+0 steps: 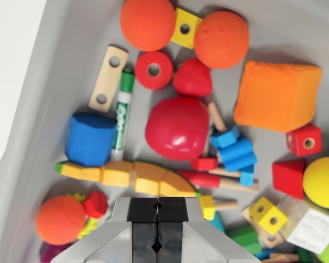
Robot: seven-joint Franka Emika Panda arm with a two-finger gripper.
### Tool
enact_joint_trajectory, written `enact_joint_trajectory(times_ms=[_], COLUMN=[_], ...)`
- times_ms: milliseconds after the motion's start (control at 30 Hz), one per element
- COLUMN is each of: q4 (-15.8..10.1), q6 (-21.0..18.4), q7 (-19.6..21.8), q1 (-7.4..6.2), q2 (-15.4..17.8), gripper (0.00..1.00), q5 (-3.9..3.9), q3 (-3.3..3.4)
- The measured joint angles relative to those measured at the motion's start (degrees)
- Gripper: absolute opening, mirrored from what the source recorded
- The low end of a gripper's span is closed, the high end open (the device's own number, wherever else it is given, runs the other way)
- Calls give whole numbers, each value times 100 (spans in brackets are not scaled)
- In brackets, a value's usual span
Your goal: Pick an object from the bin
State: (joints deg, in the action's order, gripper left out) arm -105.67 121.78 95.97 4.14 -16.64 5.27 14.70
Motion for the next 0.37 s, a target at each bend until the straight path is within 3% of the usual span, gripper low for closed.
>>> enact_joint_trajectory(times_ms=[367], q4=[43], q6=[-63], q7=[12], q1=[0], q2=[27], gripper=[0], q5=[-14], q3=[1])
